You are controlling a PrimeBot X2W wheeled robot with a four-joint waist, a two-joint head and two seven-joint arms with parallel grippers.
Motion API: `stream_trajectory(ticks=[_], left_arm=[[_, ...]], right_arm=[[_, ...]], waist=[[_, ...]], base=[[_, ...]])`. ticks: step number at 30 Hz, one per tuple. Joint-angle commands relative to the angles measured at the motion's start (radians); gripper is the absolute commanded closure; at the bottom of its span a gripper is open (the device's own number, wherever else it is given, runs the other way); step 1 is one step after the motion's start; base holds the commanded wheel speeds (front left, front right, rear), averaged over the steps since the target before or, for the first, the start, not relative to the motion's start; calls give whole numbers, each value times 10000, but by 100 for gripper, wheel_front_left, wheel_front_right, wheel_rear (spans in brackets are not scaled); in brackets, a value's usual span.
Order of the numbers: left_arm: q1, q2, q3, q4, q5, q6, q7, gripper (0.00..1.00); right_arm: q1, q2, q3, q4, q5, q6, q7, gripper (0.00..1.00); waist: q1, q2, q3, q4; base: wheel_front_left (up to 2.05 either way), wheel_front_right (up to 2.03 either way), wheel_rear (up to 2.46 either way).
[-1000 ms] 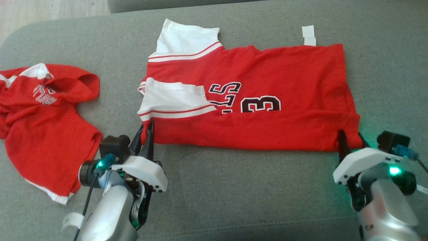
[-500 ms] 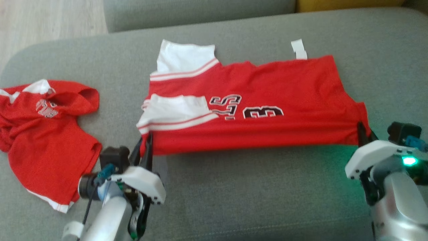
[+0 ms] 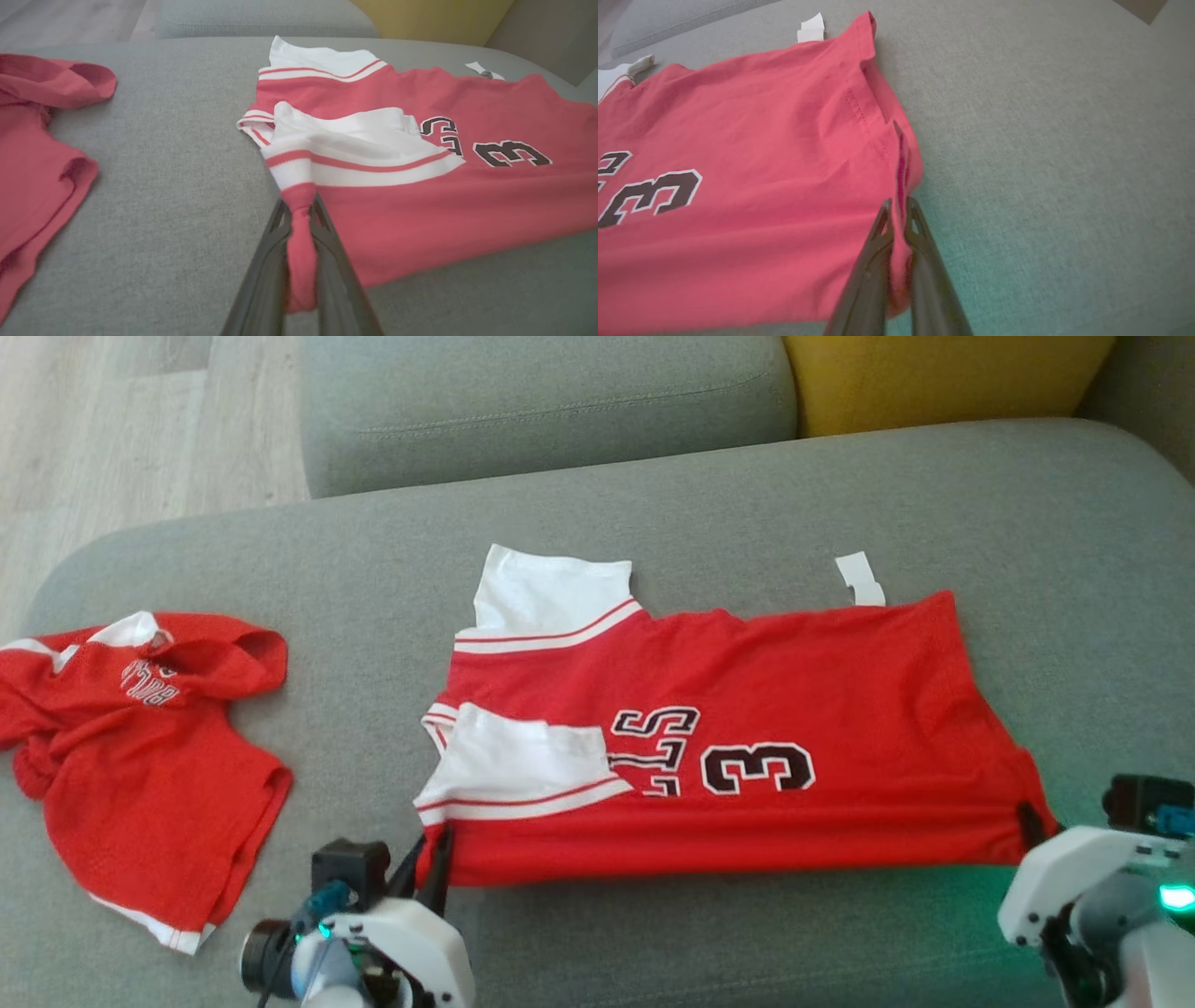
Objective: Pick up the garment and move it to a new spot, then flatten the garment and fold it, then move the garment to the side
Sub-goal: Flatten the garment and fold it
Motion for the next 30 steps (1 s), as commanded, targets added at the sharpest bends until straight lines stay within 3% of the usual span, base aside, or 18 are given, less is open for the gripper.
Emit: stream_trajectory(ticks=[1,2,3,4,11,18,23,30], left_arm=[[-368,271,402,-407,-56,78,-11,100],[-350,269,401,-444,-74,101,20,73],[-347,275,415,-490,-64,153,2,25],[-356,277,445,-544,-55,218,-46,0],[-715,396,864,-1049,-110,494,-559,0],[-2103,723,1165,-1506,-135,176,-787,0],[-4025,1138,1022,-1089,-158,-627,46,0],[-7345,1908,729,836,-240,-1865,1943,0]], right_arm=[[-231,-138,32,-559,81,-9,11,90],[-170,-97,20,-702,78,-9,6,5],[-122,-47,-3,-831,109,-9,-10,0],[-86,-2,-18,-948,125,-9,-32,0],[-296,166,-19,-1696,16,-9,-803,0],[-1216,228,730,-2092,123,-9,-1947,0],[-2223,224,1244,-1976,67,-9,-2437,0],[-3878,72,2082,-1705,-75,-9,-2620,0]], waist=[[0,0,15,-6],[0,0,24,-7],[0,0,39,-10],[0,0,60,-15],[0,0,435,-71],[0,0,1317,-323],[0,0,2214,-625],[0,0,3632,-1246]], base=[[0,0,0],[0,0,0],[0,0,0],[0,0,0],[0,0,0],[0,0,0],[0,0,0],[0,0,0]])
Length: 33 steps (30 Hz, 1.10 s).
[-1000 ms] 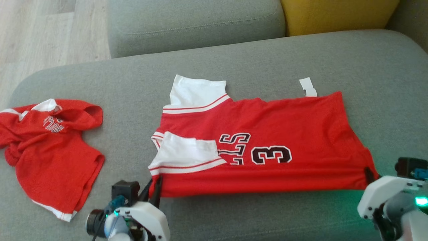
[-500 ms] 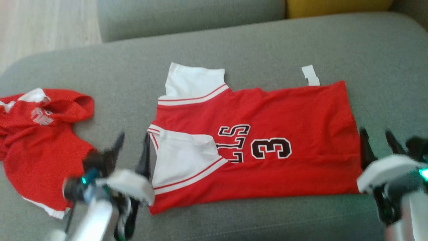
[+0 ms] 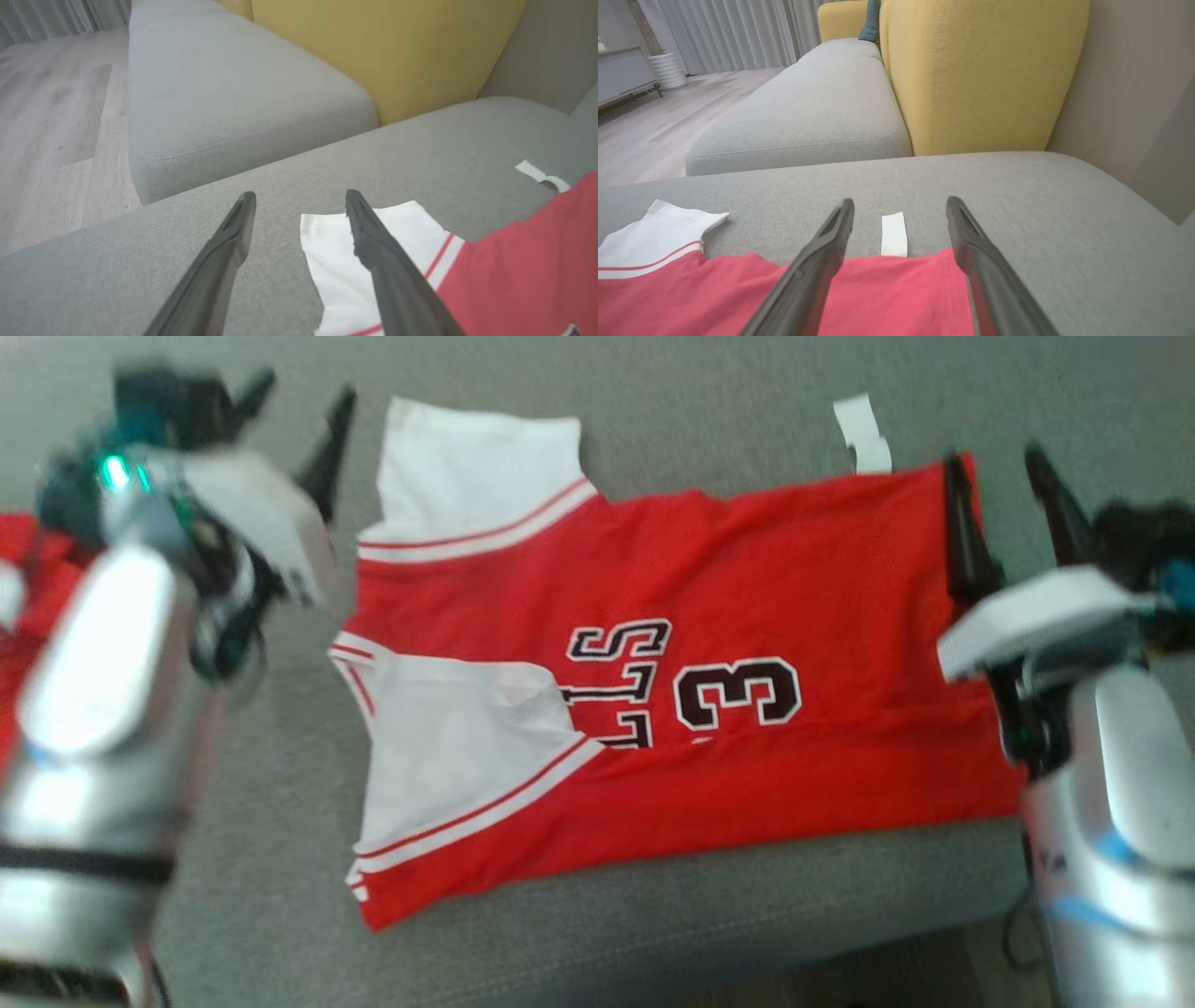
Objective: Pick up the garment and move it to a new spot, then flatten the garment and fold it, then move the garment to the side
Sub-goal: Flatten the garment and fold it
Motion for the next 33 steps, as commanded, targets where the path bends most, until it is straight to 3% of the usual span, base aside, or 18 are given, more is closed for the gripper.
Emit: stream_trajectory(ticks=[1,6,11,18,26,27,28,29,33], left_arm=[[-891,489,129,108,-13,-159,357,0],[-2526,965,-486,1651,-320,-413,1604,0],[-3405,1260,-1584,2353,-977,-436,2357,0],[-4056,1700,-2595,2990,-1710,-439,2235,0],[-4377,1693,-3249,3842,-2111,-440,2028,0],[-4301,1558,-3469,3869,-2529,-440,2253,53],[-4264,1515,-3616,3810,-2754,-440,2387,86],[-4228,1498,-3757,3739,-2981,-440,2509,100],[-4201,1484,-3851,3630,-3765,-440,2319,100]], right_arm=[[-622,-141,344,-269,-29,-9,-87,0],[-1550,-115,816,-1,74,-9,-187,0],[-1990,-73,991,202,184,-9,-397,0],[-2196,-56,1119,460,223,-9,-598,0],[-2247,-42,1167,537,254,-9,-696,0],[-2261,-69,1139,568,233,-9,-680,0],[-2274,-97,1111,593,218,-9,-665,0],[-2286,-131,1076,627,198,-9,-651,0],[-2349,-257,925,854,134,-9,-577,0]], waist=[[-1,0,794,-506],[-1,0,1367,-997],[-1,0,1746,-1279],[-1,0,2033,-1582],[-1,0,2122,-1707],[-1,0,2105,-1674],[-1,0,2091,-1633],[-1,0,2063,-1581],[-1,0,1842,-1306]], base=[[0,0,0],[0,0,0],[0,0,0],[0,0,0],[0,0,0],[0,0,0],[0,0,0],[0,0,0],[0,0,0]])
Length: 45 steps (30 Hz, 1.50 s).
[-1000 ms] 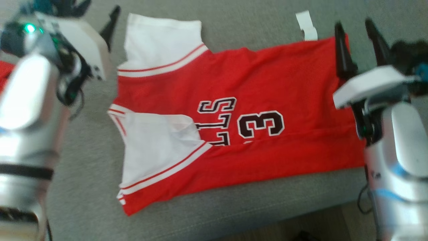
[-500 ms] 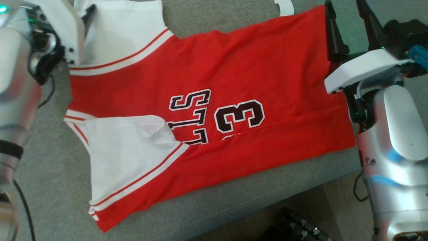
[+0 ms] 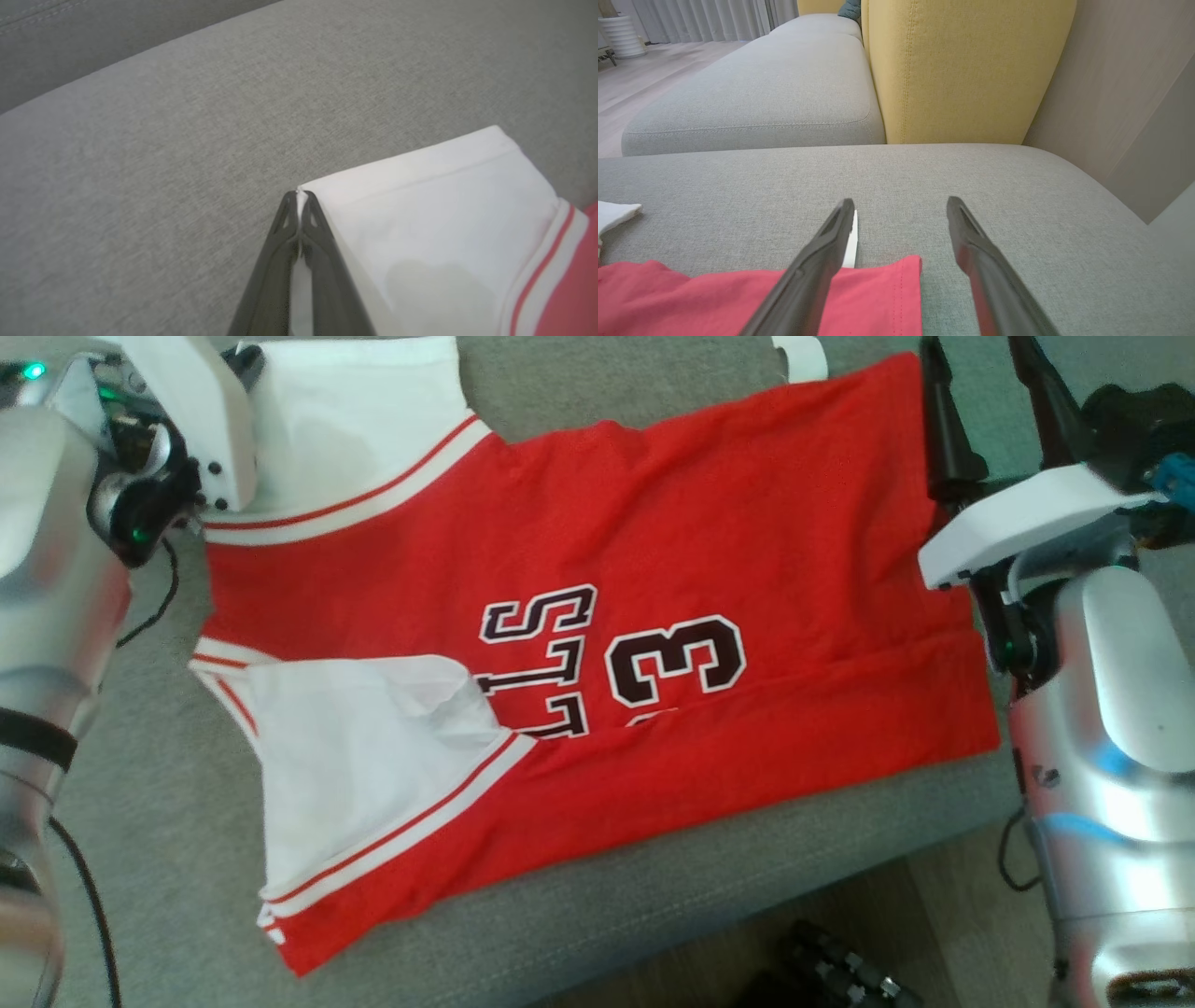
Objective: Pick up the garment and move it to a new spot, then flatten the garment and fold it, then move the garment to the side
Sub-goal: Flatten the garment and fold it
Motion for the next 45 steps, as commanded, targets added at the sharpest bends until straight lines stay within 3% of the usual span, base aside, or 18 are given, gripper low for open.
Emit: stream_trajectory(ticks=[1,10,23,43,44,45], left_arm=[[-211,294,272,-95,-220,14,-248,100],[-72,-73,183,-288,-816,14,-1901,100],[90,-122,-634,-1307,-1160,14,-2658,100],[-363,-145,-1142,-1192,-1473,14,-2802,100],[-383,-150,-1157,-1161,-1490,14,-2820,100],[-407,-153,-1163,-1115,-1498,14,-2849,100]], right_arm=[[-263,-157,48,-170,-21,-9,57,0],[-672,-988,401,1130,545,-9,701,0],[-1716,-2344,1026,3573,1479,-9,1793,0],[-2514,-2384,1743,5474,1858,-9,1906,0],[-2550,-2368,1831,5529,1898,-9,1960,55],[-2583,-2368,1941,5563,1931,-9,2003,100]], waist=[[-1,0,-209,218],[-1,0,-939,1235],[-1,0,-841,2255],[-1,0,-520,2184],[-1,0,-507,2192],[-1,0,-495,2200]], base=[[0,0,0],[0,0,0],[0,0,0],[0,0,0],[0,0,0],[0,0,0]])
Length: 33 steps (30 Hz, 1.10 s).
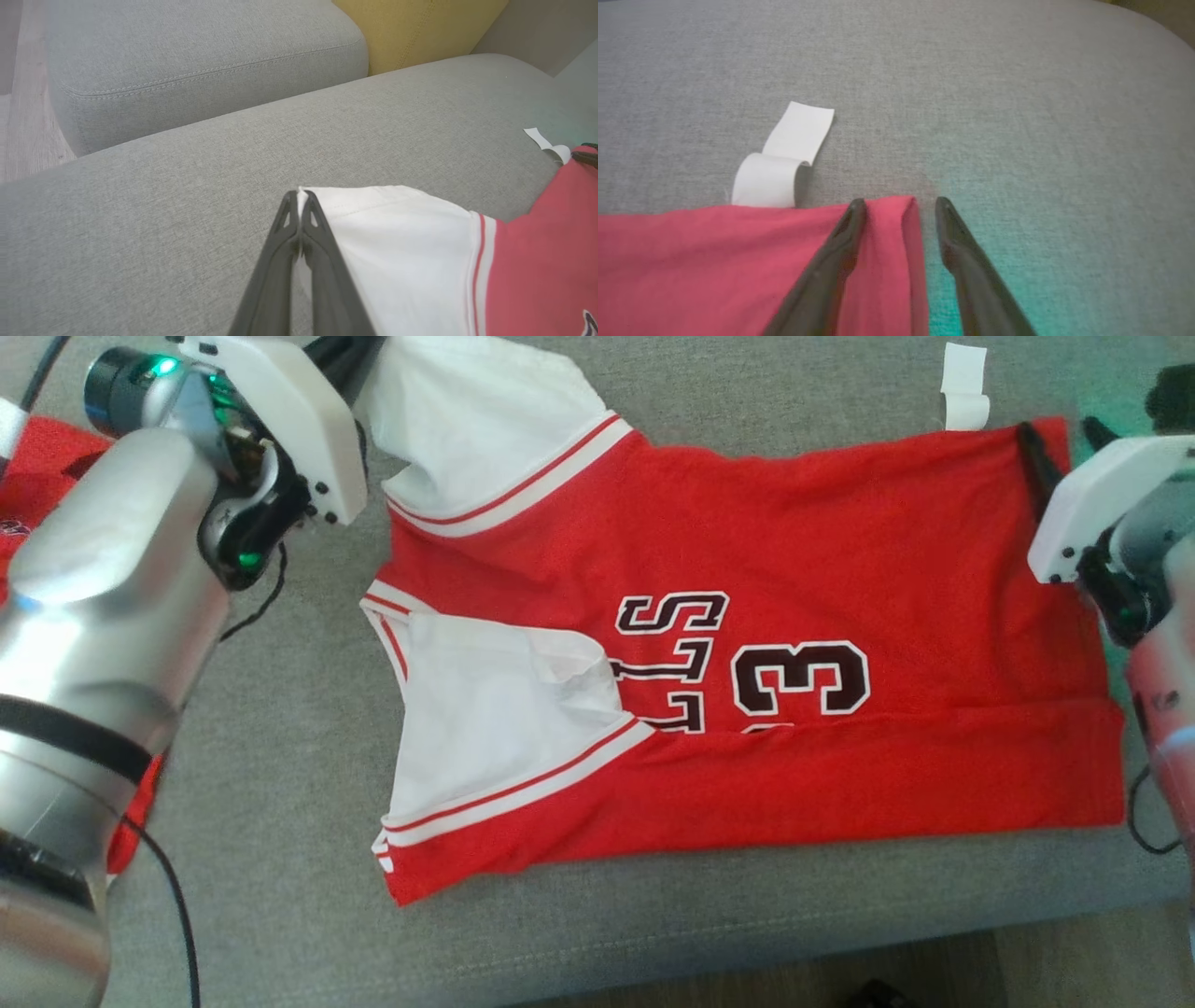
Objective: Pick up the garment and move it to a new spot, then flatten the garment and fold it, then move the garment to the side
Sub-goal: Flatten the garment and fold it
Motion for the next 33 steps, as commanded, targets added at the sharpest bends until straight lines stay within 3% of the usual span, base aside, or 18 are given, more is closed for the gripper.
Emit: stream_trajectory(ticks=[1,10,14,22,33], left_arm=[[-589,382,284,-104,-75,14,-161,100],[-1127,294,429,536,48,119,-762,100],[-1547,195,378,912,264,196,-1022,100],[-2433,-112,373,1929,682,519,-1979,100],[-1808,-429,103,2443,647,169,-2637,100]], right_arm=[[-129,-38,233,-156,66,-9,70,100],[-733,-365,136,156,-81,-9,-884,100],[-1202,-390,-267,387,-493,-9,-1819,100],[-2042,275,-1188,960,-1384,-9,-3719,100],[-1479,598,-1301,1135,-1602,-9,-4378,100]], waist=[[0,0,12,13],[0,0,133,36],[0,0,269,-29],[0,0,457,-190],[0,0,-160,-127]], base=[[0,0,0],[0,0,0],[0,0,0],[0,0,0],[0,0,0]])
